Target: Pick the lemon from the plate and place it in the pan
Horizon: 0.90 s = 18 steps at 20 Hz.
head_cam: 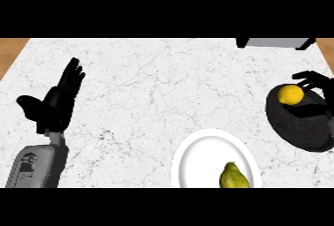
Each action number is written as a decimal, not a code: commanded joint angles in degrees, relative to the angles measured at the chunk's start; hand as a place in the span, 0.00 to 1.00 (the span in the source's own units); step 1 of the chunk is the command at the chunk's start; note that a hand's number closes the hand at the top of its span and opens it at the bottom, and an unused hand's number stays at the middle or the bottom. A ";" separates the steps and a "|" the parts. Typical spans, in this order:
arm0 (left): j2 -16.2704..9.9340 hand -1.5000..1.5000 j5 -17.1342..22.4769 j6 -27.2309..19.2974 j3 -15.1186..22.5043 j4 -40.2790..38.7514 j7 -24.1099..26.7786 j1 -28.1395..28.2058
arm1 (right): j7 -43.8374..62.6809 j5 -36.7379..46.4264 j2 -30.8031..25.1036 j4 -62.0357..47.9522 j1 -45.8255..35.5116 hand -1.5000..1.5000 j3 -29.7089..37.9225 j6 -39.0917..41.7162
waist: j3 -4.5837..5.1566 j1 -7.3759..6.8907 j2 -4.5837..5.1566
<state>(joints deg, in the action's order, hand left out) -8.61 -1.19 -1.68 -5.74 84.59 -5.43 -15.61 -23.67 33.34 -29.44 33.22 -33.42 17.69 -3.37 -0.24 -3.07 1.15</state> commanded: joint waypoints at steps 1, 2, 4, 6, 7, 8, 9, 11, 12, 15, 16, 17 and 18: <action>-0.59 0.50 0.99 1.40 -0.60 -0.43 1.58 0.82 | -1.40 -1.09 1.32 -10.04 -4.81 0.00 0.61 4.66 | -0.04 -0.99 0.30; -0.71 0.50 1.38 1.82 -0.91 0.20 2.28 3.03 | -6.06 -1.42 -0.10 -11.86 -3.31 0.00 1.05 5.81 | -0.02 -0.35 0.03; -0.09 0.50 -0.96 -1.16 -0.12 -0.33 -0.96 -0.99 | -8.53 -0.45 -0.62 -15.56 -6.82 0.00 1.14 4.35 | -0.02 0.26 -0.04; 1.47 0.50 -1.29 -1.01 1.60 -0.01 -0.46 -0.06 | -11.97 -2.31 -0.18 -16.70 -6.60 0.00 3.34 2.46 | -0.02 0.57 -0.13; -0.22 0.50 -0.24 0.19 -0.09 0.15 0.63 1.45 | -15.10 -4.46 -0.60 -16.35 -4.97 0.00 5.50 2.13 | -0.06 0.38 -0.05; 1.26 0.50 -1.43 -1.46 1.04 0.33 0.27 0.52 | -14.15 -4.98 -1.98 -16.61 -7.70 0.00 5.93 4.17 | 0.00 0.77 -0.24; 0.50 0.50 -0.32 -0.36 0.21 1.59 0.41 3.47 | -18.66 -6.25 -1.60 -15.82 -4.24 0.00 6.83 3.91 | 0.04 1.26 -0.53; -0.88 0.50 0.96 0.73 -1.41 -0.10 0.70 0.93 | -17.65 -10.04 -3.40 -15.67 -7.31 0.00 10.39 6.75 | 0.06 1.56 -0.54; 0.21 0.50 -0.86 -1.22 -0.53 -1.89 0.04 -0.34 | -19.58 -12.05 -3.01 -16.22 -5.55 0.00 12.20 7.52 | 0.04 2.19 -0.50; -1.66 0.50 0.43 -0.09 -2.71 -2.78 0.71 0.05 | -21.81 -15.20 -5.79 -16.67 -2.36 0.00 14.13 15.22 | 0.15 2.95 -0.87; -0.30 0.50 -0.76 -0.53 -1.08 -3.42 2.17 0.22 | -22.54 -15.63 -8.76 -17.10 -0.85 0.00 14.26 20.12 | 0.16 3.32 -0.90; 0.38 0.50 -0.14 -1.06 -0.82 1.00 -0.04 3.09 | -23.72 -16.19 -9.16 -17.64 1.14 0.00 14.21 24.39 | 0.15 3.01 -1.17; -1.16 0.50 -0.33 -1.42 -2.75 -2.43 1.49 -0.04 | -24.10 -16.54 -9.68 -17.02 1.84 0.00 13.94 27.00 | 0.21 3.56 -1.13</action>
<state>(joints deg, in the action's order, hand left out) -9.28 -1.25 -2.21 -7.35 83.32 -4.60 -14.74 -44.73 19.59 -36.00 16.62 -35.13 30.29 13.84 -0.10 -0.41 0.30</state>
